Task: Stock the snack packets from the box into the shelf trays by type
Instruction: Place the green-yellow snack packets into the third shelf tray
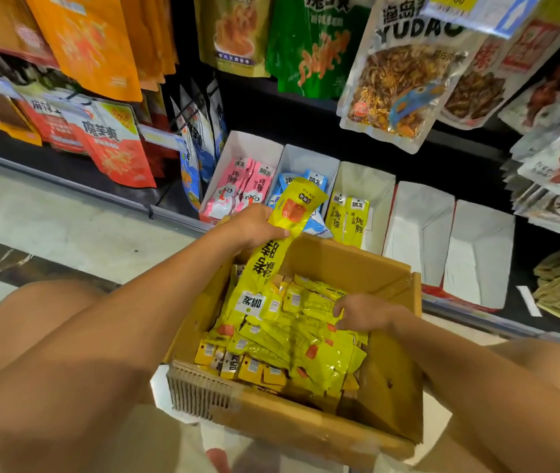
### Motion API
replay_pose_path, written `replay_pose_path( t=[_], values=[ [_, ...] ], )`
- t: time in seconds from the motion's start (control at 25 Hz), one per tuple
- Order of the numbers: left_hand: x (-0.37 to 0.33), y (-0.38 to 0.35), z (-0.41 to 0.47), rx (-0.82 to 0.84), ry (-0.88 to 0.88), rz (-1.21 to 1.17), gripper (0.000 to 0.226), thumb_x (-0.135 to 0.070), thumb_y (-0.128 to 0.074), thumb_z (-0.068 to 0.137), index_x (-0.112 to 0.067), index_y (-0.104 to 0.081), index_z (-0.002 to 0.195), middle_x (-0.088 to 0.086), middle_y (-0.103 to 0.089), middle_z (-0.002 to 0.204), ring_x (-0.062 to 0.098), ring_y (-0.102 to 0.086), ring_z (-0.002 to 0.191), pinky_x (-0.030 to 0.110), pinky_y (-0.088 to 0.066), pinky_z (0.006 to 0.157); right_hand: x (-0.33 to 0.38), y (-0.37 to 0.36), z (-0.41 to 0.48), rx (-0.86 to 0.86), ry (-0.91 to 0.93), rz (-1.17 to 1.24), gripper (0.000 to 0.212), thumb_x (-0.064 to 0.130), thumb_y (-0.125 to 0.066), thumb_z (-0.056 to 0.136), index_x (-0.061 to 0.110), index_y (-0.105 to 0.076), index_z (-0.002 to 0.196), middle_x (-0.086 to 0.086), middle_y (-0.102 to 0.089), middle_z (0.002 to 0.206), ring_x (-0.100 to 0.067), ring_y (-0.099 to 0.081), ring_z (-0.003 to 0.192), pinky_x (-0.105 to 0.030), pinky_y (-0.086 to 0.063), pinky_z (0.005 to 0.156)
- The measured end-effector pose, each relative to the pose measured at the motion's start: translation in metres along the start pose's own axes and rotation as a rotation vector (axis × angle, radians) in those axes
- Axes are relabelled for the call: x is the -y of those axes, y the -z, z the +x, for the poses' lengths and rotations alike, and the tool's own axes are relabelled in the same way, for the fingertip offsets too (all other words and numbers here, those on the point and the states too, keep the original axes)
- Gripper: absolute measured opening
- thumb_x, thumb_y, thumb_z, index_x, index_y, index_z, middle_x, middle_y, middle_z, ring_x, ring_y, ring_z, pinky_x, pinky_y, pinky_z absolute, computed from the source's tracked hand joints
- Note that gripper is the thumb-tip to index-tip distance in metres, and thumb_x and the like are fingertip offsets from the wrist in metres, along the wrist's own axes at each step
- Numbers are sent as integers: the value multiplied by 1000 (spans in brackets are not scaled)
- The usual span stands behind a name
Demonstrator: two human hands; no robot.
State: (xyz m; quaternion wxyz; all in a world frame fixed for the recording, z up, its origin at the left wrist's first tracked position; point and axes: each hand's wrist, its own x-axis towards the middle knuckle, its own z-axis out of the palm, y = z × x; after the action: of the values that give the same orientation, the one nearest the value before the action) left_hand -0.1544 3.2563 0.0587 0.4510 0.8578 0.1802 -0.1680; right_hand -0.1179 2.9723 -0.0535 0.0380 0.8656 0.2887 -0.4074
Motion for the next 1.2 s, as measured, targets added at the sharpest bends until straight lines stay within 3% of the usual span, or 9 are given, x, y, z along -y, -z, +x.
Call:
replay_pose_path(
  t=[0.08, 0.2, 0.4, 0.56, 0.76, 1.04, 1.2],
  values=[
    [-2, 2, 1, 3, -9, 28, 40, -30, -72, 95, -19, -42, 72, 0, -42, 69, 16, -42, 61, 29, -30, 56, -1, -18, 8, 34, -22, -89, 35, 42, -62, 92, 25, -64, 122, 1, -64, 126, -21, -58, 116, -28, -46, 85],
    [0, 3, 6, -16, -13, 119, 36, -37, -73, 94, -19, -46, 78, 0, -46, 76, 18, -48, 70, 30, -36, 64, 2, -44, 28, 9, -62, -7, 34, 37, -63, 90, 24, -62, 122, -2, -64, 125, -23, -58, 118, -32, -48, 90],
    [10, 4, 14, -28, 1, 71, 41, -33, -74, 93, -19, -42, 70, 0, -41, 68, 16, -42, 59, 30, -29, 53, 1, -78, 57, -52, -151, 110, 57, 29, -62, 89, 20, -47, 143, -8, -51, 143, -27, -49, 131, -36, -46, 102],
    [16, 2, 20, -5, -2, 125, 40, -37, -75, 91, -19, -44, 72, 0, -46, 72, 20, -47, 69, 32, -34, 62, -8, -85, 85, -107, -168, 180, 65, 16, -56, 86, 17, -37, 148, -14, -45, 146, -31, -45, 136, -45, -45, 106],
    [13, 5, 25, 1, -20, 133, 43, -36, -73, 93, -18, -41, 71, -3, -42, 69, 16, -43, 64, 31, -31, 55, -18, -85, 113, -121, -181, 223, 81, 17, -63, 86, 18, -22, 156, -13, -35, 155, -31, -39, 141, -41, -40, 111],
    [13, 6, 31, 22, 11, 124, 39, -37, -73, 93, -22, -44, 72, -3, -46, 72, 15, -47, 66, 30, -32, 55, -17, -90, 121, -112, -219, 49, 61, 30, -73, 82, 22, -47, 137, -8, -52, 136, -28, -58, 123, -39, -53, 91],
    [12, 6, 30, 5, 4, 127, 34, -39, -73, 93, -19, -50, 78, -1, -45, 74, 20, -48, 72, 31, -32, 55, -10, -86, 110, -133, -239, 38, 52, 36, -76, 83, 28, -54, 129, -5, -43, 133, -27, -61, 115, -37, -53, 87]
  ],
)
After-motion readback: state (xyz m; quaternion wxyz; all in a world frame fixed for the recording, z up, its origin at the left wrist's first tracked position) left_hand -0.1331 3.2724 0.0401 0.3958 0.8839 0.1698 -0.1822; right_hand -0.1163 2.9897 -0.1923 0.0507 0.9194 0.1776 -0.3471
